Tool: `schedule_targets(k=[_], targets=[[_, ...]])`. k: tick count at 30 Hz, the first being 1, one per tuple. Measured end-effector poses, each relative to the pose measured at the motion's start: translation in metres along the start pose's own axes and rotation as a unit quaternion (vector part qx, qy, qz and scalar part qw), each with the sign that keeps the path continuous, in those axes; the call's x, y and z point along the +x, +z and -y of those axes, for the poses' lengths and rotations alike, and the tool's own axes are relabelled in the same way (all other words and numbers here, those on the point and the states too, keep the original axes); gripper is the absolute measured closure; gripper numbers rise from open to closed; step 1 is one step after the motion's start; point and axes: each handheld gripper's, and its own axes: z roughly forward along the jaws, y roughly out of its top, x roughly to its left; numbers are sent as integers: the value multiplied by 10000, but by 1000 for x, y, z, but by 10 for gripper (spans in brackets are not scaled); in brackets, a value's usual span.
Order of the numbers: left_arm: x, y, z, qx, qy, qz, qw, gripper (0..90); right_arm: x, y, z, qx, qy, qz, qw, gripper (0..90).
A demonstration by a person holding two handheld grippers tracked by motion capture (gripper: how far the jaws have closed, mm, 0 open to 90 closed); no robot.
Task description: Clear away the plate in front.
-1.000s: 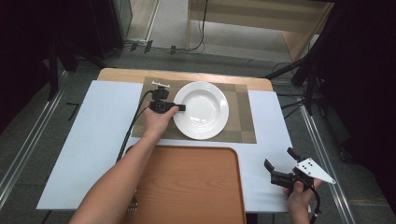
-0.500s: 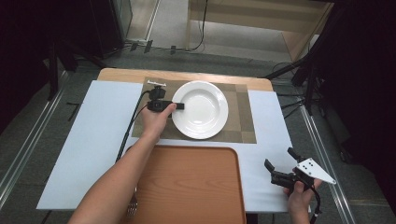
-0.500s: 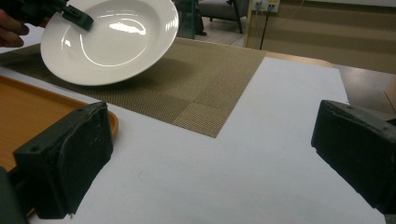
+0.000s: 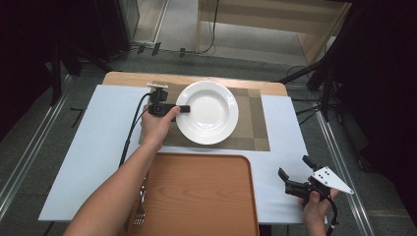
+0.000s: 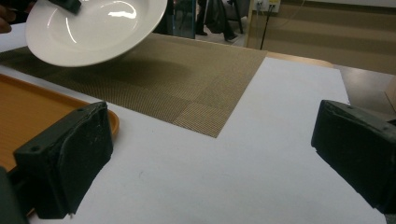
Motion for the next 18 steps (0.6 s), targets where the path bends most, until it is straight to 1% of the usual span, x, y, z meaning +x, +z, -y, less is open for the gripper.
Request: schedule_targets(k=[12, 16, 18], targets=[[0, -21, 7, -67, 62, 108, 9999, 816, 0, 0, 0, 3, -20, 11, 10000, 0], [0, -27, 9, -77, 80, 110, 9999, 815, 0, 0, 0, 9, -22, 14, 10000, 0], [-1, -30, 11, -102, 77, 157, 9998, 816, 1, 0, 0, 9, -21, 18, 10000, 0]])
